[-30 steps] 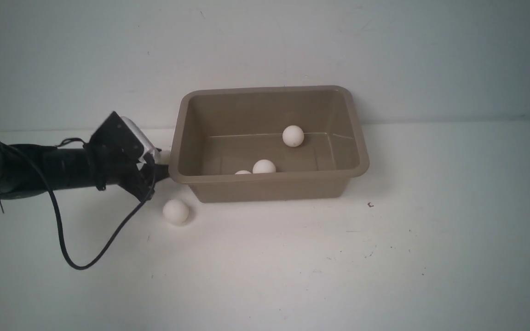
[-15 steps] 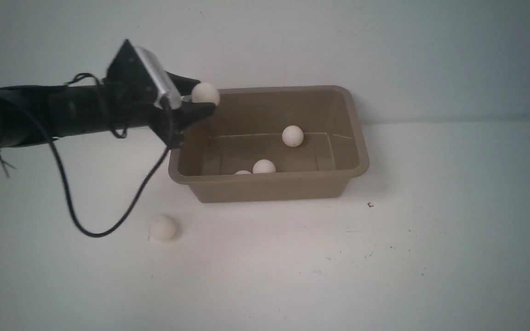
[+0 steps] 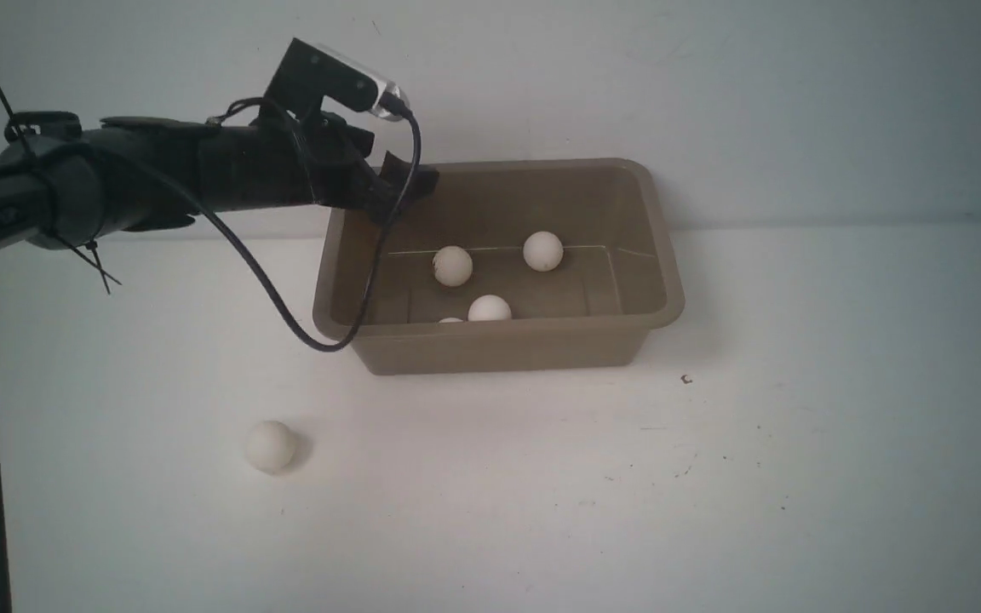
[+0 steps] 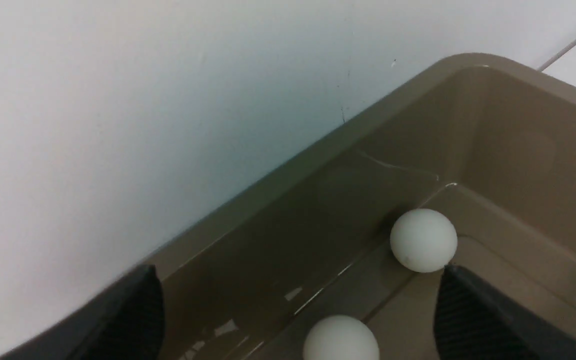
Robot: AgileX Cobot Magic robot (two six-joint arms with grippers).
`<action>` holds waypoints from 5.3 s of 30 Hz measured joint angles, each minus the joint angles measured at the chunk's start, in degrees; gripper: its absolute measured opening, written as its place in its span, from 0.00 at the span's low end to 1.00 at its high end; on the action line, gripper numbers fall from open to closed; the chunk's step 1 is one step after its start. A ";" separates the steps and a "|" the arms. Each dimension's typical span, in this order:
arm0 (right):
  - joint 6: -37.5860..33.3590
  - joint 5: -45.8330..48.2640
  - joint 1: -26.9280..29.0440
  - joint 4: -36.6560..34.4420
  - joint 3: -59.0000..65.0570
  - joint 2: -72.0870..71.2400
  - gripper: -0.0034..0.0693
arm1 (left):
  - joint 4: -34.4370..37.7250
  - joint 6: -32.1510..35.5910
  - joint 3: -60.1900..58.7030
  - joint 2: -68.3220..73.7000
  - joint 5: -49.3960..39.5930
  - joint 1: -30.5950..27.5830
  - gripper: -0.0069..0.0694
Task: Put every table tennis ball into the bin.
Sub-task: Use the left arm to clamp the table tennis ball closest to it
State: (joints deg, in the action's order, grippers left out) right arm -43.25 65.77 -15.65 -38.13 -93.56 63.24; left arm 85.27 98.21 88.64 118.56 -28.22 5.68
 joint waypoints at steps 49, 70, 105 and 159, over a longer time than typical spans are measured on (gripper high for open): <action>-1.27 3.01 0.00 0.96 0.00 0.00 0.73 | -63.62 -59.96 -30.83 -20.81 -18.86 -15.34 0.83; -1.31 5.92 0.00 -0.14 0.00 -0.69 0.73 | -75.92 -68.57 -30.29 -13.30 -4.19 -12.61 0.13; -1.31 7.51 0.00 -0.40 0.00 -0.69 0.72 | -44.90 -31.16 -7.59 -5.07 5.20 -8.89 0.86; 4.44 7.58 0.00 1.96 0.00 -0.69 0.71 | 5.01 37.03 -7.37 11.48 -25.41 -21.87 0.77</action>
State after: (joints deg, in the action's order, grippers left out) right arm -38.81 73.35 -15.65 -36.17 -93.56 62.55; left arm 90.28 135.24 81.27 130.04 -53.63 -16.19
